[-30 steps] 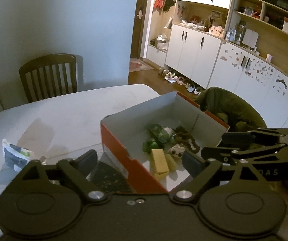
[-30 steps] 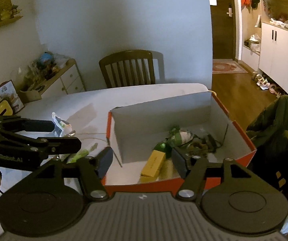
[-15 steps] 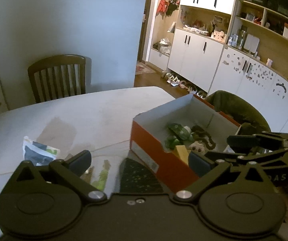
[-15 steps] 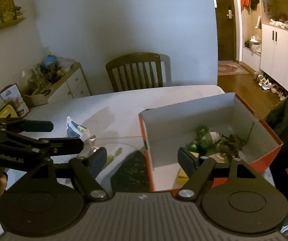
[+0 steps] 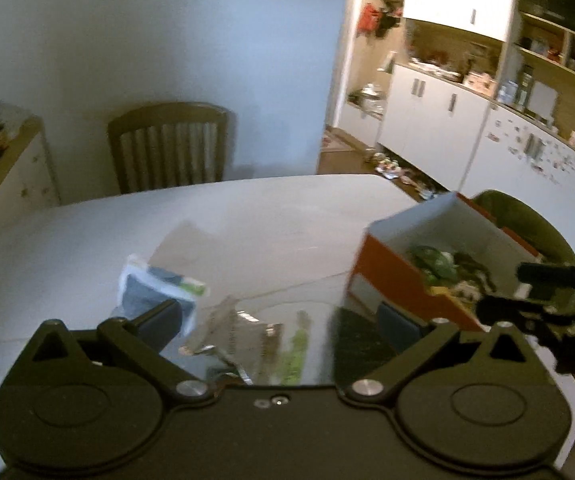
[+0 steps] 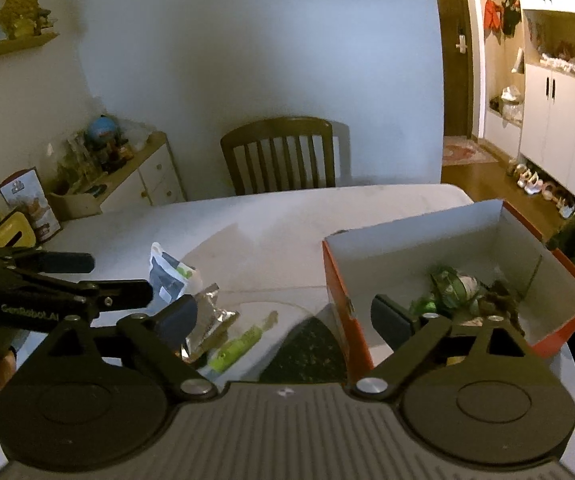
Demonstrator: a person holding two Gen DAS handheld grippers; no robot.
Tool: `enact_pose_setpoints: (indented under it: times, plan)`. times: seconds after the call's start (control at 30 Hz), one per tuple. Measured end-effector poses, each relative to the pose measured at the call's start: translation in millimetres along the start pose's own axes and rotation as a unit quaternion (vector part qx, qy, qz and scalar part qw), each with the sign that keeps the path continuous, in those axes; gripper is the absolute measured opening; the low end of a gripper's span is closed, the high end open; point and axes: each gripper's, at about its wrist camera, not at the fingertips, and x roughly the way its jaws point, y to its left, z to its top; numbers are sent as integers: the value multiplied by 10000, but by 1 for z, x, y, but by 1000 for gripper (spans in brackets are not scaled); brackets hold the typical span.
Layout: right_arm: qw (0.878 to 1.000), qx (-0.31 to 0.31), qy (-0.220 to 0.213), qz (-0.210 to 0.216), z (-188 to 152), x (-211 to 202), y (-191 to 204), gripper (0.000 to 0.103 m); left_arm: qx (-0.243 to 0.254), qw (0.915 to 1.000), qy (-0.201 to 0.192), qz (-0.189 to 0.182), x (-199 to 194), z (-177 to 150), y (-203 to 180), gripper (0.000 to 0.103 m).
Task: Organize objects
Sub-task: 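Withdraw both grippers from the shoebox back toward the table items, then grasp the white plastic bag with the left gripper while the right grasps the green cylinder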
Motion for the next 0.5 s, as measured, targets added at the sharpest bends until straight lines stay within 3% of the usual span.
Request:
enact_pose_setpoints:
  times: [0.33, 0.5]
  plan:
    - [9991, -307, 288, 41, -2, 32, 31, 97, -861, 9946, -133, 564, 18, 19, 71, 103]
    - [9980, -421, 464, 92, -4, 55, 43, 97, -947, 9924, -104, 776, 39, 30, 92, 103]
